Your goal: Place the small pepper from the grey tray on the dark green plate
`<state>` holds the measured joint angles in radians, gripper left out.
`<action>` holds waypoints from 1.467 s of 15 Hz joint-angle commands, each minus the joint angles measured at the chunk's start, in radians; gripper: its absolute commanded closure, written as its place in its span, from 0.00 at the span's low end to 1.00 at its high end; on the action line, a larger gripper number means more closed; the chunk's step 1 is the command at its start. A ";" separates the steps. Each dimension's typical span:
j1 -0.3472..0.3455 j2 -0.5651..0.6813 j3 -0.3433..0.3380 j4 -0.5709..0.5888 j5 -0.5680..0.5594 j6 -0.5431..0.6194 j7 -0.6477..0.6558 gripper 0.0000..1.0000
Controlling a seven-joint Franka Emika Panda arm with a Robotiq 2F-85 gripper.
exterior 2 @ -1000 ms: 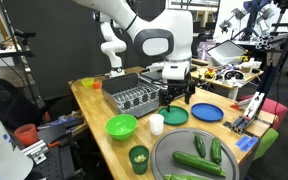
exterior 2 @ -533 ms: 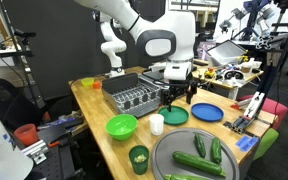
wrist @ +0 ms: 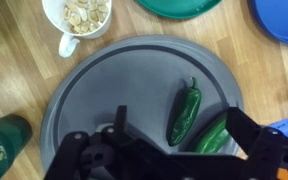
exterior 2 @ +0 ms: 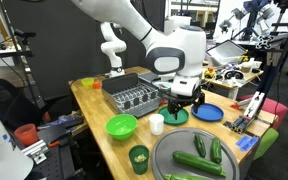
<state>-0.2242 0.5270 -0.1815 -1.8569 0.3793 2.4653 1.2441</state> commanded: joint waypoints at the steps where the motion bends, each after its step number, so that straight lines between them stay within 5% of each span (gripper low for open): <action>1: -0.021 0.117 0.012 0.107 0.055 0.037 -0.003 0.00; 14: -0.052 0.388 0.013 0.367 0.051 0.061 0.032 0.00; 22: -0.052 0.430 0.018 0.383 0.045 0.058 0.041 0.00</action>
<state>-0.2598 0.9461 -0.1763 -1.4886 0.4147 2.5435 1.2812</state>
